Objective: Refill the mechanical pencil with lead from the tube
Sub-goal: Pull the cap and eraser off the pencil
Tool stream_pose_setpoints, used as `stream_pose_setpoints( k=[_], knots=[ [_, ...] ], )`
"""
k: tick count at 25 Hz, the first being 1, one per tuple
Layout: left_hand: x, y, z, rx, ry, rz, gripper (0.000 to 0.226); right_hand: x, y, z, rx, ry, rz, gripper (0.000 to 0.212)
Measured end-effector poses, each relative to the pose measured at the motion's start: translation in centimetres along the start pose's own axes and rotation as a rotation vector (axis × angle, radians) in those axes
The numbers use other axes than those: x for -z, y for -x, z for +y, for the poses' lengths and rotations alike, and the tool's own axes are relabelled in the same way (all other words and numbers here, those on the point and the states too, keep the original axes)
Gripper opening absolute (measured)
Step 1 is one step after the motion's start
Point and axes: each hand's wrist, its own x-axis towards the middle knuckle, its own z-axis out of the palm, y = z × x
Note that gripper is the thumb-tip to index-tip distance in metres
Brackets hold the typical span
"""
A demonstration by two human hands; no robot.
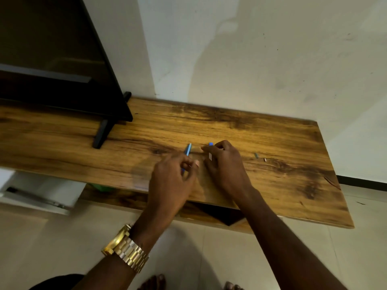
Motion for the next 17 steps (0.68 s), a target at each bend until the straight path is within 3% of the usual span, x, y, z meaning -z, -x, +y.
stream_pose_setpoints(
  k=[6, 13, 17],
  knots=[
    [-0.2, 0.6, 1.4, -0.124, -0.043, -0.172, 0.011, 0.1, -1.6, -1.0, -0.068, 0.105, 0.057, 0.005],
    [-0.4, 0.1, 0.6, -0.008, 0.114, -0.203, 0.006, 1.2, -0.4, 0.7, -0.172, 0.108, -0.016, 0.032],
    [-0.8, -0.5, 1.3, 0.02, 0.243, -0.232, 0.01, 3.4, -0.2, 2.5, -0.305, -0.069, 0.019, 0.018]
  ],
)
